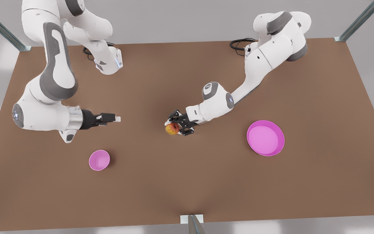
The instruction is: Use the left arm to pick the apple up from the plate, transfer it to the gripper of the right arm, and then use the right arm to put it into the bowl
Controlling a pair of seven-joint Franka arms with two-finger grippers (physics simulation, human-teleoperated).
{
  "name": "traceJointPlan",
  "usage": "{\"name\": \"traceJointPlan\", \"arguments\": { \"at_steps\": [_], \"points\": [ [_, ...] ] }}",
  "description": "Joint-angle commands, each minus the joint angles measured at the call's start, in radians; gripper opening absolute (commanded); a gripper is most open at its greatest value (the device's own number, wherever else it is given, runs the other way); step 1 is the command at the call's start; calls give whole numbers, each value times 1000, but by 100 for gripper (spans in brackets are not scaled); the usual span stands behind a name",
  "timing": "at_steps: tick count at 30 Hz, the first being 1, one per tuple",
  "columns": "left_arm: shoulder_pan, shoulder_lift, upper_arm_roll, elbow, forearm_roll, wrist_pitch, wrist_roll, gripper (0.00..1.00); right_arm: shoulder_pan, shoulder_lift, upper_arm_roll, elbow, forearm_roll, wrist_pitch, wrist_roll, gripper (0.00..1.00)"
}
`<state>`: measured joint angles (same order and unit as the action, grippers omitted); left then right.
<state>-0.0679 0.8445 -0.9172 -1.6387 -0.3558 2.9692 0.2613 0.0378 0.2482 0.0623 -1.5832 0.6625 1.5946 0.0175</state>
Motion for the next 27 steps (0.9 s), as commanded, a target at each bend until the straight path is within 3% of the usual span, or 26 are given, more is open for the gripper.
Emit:
{"name": "traceJointPlan", "arguments": {
  "at_steps": [1, 7, 20, 27],
  "points": [
    [5, 74, -64, 49, -14, 80, 321, 61, -9, 14, 1, -27, 200, 15, -50, 100],
    [-24, 283, -150, 227, -12, 77, 513, 63, -21, 138, -1, -21, 391, 82, -238, 100],
    [-33, 352, -195, 247, -12, 93, 700, 65, -12, 350, 11, -31, 707, 87, -571, 100],
    [-30, 352, -195, 249, -14, 93, 723, 66, -7, 356, 45, -29, 764, 88, -597, 100]
  ]
}}
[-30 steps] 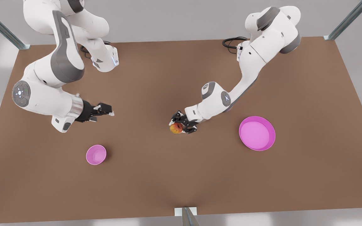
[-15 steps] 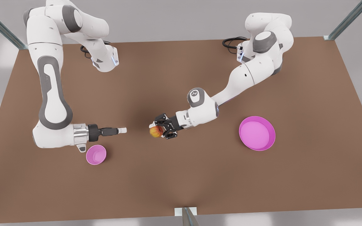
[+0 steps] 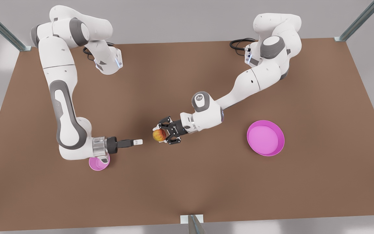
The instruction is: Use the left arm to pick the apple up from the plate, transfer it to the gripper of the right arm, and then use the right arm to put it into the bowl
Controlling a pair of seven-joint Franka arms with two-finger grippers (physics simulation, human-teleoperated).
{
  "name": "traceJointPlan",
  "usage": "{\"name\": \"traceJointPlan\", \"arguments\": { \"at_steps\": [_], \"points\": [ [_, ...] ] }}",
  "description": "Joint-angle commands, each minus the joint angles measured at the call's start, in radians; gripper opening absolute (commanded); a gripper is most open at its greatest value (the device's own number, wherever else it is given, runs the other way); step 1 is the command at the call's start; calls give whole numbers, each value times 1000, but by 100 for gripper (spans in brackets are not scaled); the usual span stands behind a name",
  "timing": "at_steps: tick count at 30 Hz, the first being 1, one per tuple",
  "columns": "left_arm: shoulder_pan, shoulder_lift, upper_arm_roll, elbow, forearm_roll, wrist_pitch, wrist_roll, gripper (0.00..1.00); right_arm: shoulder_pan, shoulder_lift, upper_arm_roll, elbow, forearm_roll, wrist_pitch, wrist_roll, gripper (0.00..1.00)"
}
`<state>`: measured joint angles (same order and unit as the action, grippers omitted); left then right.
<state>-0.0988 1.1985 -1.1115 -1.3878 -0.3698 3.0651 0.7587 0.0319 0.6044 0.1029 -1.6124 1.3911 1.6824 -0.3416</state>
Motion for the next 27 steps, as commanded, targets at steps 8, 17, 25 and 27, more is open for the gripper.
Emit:
{"name": "traceJointPlan", "arguments": {
  "at_steps": [8, 17, 25, 27],
  "points": [
    [-2, 0, -7, 10, 0, -5, 226, 66, -1, 54, 23, -1, 86, -4, -361, 100],
    [-6, 0, -7, 15, 0, -5, 225, 66, -10, 95, 52, -1, 86, -15, -441, 100],
    [-47, 15, -1, 64, 0, -6, 223, 66, -12, 140, 90, -3, 157, -90, -510, 100],
    [-47, 16, 1, 67, 0, -6, 223, 66, -15, 141, 90, -8, 157, -102, -519, 100]
  ]
}}
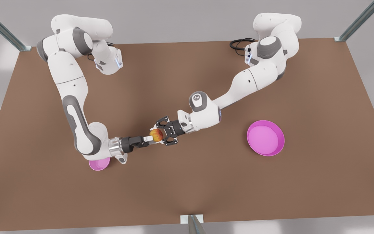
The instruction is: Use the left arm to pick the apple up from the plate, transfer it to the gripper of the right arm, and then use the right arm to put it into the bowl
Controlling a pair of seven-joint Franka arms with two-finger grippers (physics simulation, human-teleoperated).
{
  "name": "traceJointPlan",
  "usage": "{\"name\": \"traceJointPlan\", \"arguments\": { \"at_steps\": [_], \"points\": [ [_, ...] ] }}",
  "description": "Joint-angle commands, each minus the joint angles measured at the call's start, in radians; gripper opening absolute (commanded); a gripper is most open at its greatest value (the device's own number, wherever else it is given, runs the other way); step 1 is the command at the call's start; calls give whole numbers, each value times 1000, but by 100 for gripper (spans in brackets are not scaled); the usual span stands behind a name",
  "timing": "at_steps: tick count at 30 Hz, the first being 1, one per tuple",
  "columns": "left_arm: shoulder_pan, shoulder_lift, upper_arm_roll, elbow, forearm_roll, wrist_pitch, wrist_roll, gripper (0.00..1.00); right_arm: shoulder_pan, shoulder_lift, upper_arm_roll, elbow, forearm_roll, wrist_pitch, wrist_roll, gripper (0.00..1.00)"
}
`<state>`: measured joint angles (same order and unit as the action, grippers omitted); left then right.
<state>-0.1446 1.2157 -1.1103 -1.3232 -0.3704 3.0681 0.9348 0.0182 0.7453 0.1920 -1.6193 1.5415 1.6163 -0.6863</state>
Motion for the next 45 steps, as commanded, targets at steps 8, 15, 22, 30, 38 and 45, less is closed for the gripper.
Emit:
{"name": "traceJointPlan", "arguments": {
  "at_steps": [8, 15, 22, 30, 38, 45],
  "points": [
    [-1, 5, 1, 4, 1, -9, 45, 67, -9, 2, 1, -57, -1, -65, -246, 100],
    [-3, 5, 3, 4, 1, -9, 45, 67, -4, -6, 27, -54, 8, -56, -243, 100],
    [-3, 7, 3, 4, 1, -9, 45, 67, 5, -3, 29, -53, 22, -42, -246, 58],
    [-3, 5, 3, 4, 1, -9, 45, 90, 2, -4, 27, -51, 22, -44, -245, 58],
    [7, 5, 18, -5, -2, -9, 45, 99, -15, -9, 27, -53, 9, -58, -245, 59],
    [618, -266, -34, -558, 5, -362, 85, 100, -107, -9, 29, -54, -112, -105, -246, 60]
  ]
}}
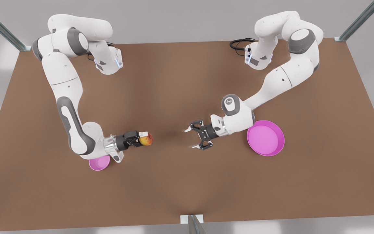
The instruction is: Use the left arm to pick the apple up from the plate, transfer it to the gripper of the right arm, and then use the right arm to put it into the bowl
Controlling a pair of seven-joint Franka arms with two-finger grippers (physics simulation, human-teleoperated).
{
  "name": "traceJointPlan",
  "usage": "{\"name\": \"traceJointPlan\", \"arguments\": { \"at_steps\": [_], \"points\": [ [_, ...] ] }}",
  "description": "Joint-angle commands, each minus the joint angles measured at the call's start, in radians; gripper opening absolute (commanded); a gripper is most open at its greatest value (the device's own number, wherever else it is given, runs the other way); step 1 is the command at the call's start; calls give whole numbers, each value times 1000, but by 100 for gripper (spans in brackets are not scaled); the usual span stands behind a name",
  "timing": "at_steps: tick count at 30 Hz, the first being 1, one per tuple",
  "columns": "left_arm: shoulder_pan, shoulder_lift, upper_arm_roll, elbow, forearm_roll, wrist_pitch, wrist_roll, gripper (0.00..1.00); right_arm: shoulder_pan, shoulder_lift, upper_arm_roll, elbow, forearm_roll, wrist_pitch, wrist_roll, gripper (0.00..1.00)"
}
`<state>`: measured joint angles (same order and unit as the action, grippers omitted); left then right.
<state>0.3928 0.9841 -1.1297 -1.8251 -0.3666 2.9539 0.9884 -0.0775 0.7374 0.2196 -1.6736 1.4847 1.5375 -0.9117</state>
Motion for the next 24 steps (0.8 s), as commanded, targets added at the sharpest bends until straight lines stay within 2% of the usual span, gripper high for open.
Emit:
{"name": "traceJointPlan", "arguments": {
  "at_steps": [1, 2, 5, 7, 10, 11, 13, 14, 15, 16, 17, 19, 24],
  "points": [
    [135, -123, 48, -54, 41, -401, 33, 100, -34, -1, 1, 0, -84, -46, -21, 61],
    [239, -193, 77, -45, 233, -581, -31, 100, -64, -1, 1, -1, -126, -71, -23, 61],
    [439, -197, 87, 147, 646, -1002, -209, 100, -142, 0, 1, -11, -248, -99, -59, 61],
    [437, -223, 84, 244, 821, -1171, -419, 100, -191, 2, 0, -24, -282, -105, -72, 61],
    [405, -324, 71, 437, 861, -1455, -806, 100, -274, 2, 0, -21, -360, -105, -72, 62],
    [411, -337, 24, 460, 861, -1497, -933, 100, -295, 5, 0, -15, -382, -105, -72, 62],
    [414, -407, 7, 521, 857, -1549, -1039, 100, -318, 7, -8, 17, -382, -105, -62, 62],
    [301, -550, 177, 521, 824, -1540, -1073, 100, -318, 8, -16, 32, -383, -102, -59, 62],
    [-16, -729, 664, 512, 511, -1511, -1070, 100, -318, 17, -25, 37, -379, -91, -59, 62],
    [-245, -803, 982, 492, 345, -1497, -1059, 100, -317, 39, -25, 61, -379, -86, -59, 62],
    [-321, -857, 1044, 442, 348, -1495, -1018, 100, -317, 59, -26, 81, -380, -77, -61, 62],
    [-313, -857, 1041, 399, 347, -1474, -1010, 100, -318, 82, -28, 84, -383, -63, -73, 62],
    [-312, -845, 1042, 415, 350, -1474, -1016, 100, -317, 112, -46, 132, -402, -14, -96, 62]
  ]
}}
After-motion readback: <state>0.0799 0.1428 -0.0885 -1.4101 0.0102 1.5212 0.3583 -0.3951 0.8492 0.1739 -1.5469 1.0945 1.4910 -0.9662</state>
